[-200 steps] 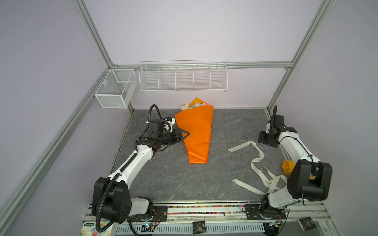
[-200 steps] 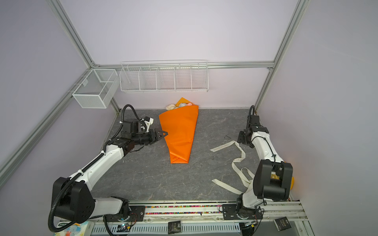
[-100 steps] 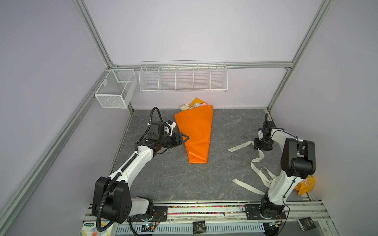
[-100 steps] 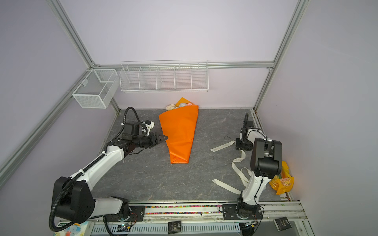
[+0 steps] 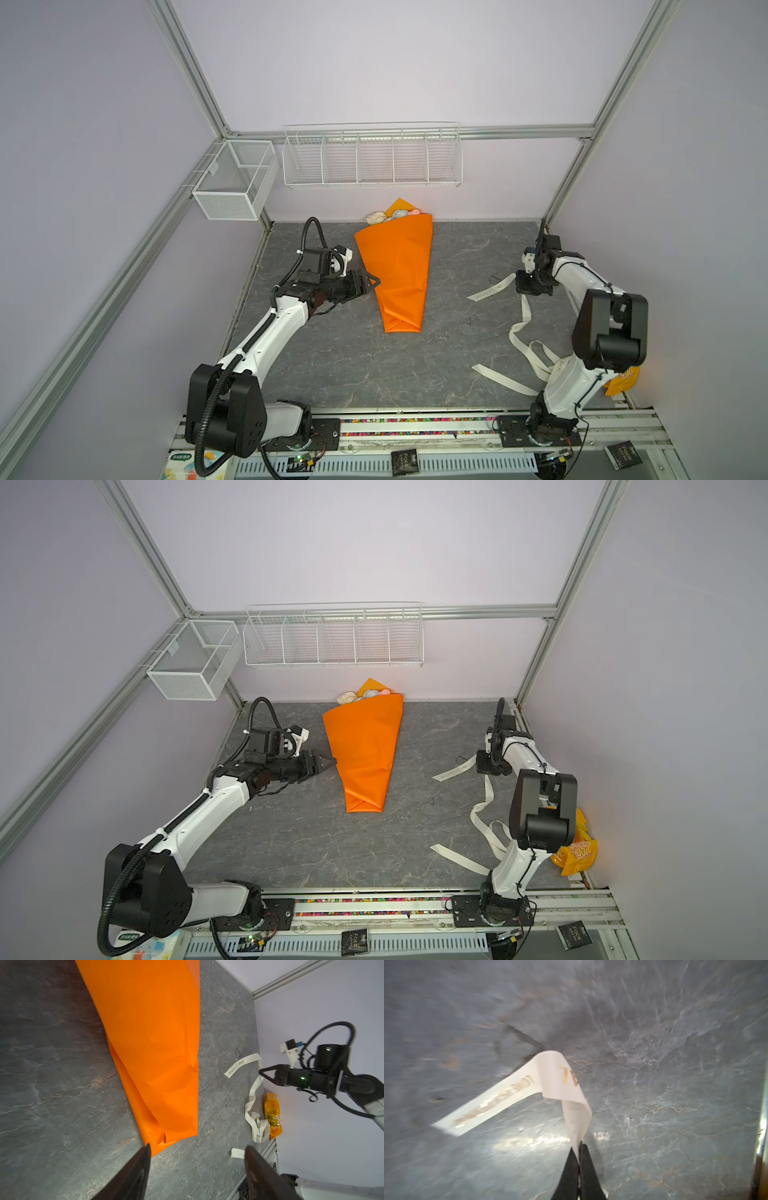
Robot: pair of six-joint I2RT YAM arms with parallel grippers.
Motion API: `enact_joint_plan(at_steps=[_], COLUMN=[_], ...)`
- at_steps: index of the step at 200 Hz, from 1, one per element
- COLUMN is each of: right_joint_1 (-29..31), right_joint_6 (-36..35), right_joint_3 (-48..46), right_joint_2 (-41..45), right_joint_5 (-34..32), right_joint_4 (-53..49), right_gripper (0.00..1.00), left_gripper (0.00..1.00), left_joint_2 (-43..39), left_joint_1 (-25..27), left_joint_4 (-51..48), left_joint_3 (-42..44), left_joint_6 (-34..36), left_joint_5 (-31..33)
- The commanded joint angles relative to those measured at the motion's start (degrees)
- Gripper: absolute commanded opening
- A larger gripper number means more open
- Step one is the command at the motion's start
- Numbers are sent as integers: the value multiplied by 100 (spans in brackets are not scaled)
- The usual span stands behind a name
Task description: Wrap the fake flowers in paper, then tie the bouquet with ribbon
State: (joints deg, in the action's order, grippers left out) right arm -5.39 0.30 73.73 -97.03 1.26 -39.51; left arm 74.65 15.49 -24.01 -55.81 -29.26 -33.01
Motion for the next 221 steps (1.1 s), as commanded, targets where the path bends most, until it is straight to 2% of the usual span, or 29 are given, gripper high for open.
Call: enact_joint_plan(at_steps=[1, 25, 49, 79, 105, 118, 132, 145, 157, 162, 168, 173, 189, 203, 221], right_joint_1=[496, 1824, 3345, 5144, 6214, 6474, 6610, 6669, 6720, 6713, 6685, 6646, 6505, 6385, 6180], right_joint_6=[533, 906, 1361, 1501, 1824, 2039, 2394, 2731, 2922, 2999, 3056, 3051, 2743, 2356, 2235], right_joint_3=[410, 916, 1817, 3200, 4883, 5626, 5991, 6234, 6399, 6464, 6589, 6801, 7430, 6888, 4858], right_joint_2=[1114, 1564, 1141, -207, -1905, -2626, -3108, -3520, -3876, -4026, -4209, -4364, -4559, -4003, -2510], right_joint_5=[736, 753, 722, 618, 340, 495, 728, 1277, 1489, 1667, 1908, 2075, 2150, 1796, 1434], right_joint_4=[-101, 144, 265, 413, -40, -126, 112, 518, 810, 945, 1032, 898, -102, -451, 205], right_gripper=[7, 7, 7, 8, 9, 9, 10, 12, 15, 20, 34, 40, 49, 55, 65], left_gripper=[76, 77, 77, 78, 76, 75, 74, 74, 74, 74, 74, 74, 74, 74, 73], left_joint_2=[-594, -1222, -1897, -2474, -2946, -3252, -3475, -3555, -3623, -3671, -3729, -3772, -3751, -3650, -3521], left_joint_1=[-225, -533, -846, -1108, -1109, -1109, -1105, -1109, -1109, -1109, -1109, -1108, -1109, -1105, -1107], left_joint_4=[-368, -917, -1591, -2640, -3420, -3659, -3937, -4143, -4203, -4180, -4088, -4009, -3896, -3822, -3626], left_joint_3=[-106, -187, -547, -1336, -1956, -2177, -2421, -2614, -2680, -2681, -2630, -2572, -2457, -2270, -1815], left_joint_6=[41, -72, -189, -213, -284, -316, -334, -314, -315, -334, -325, -278, -176, -151, -262], left_joint_5=[590, 1443, 2364, 3472, 4529, 4986, 5362, 5543, 5583, 5589, 5540, 5497, 5293, 4864, 4278])
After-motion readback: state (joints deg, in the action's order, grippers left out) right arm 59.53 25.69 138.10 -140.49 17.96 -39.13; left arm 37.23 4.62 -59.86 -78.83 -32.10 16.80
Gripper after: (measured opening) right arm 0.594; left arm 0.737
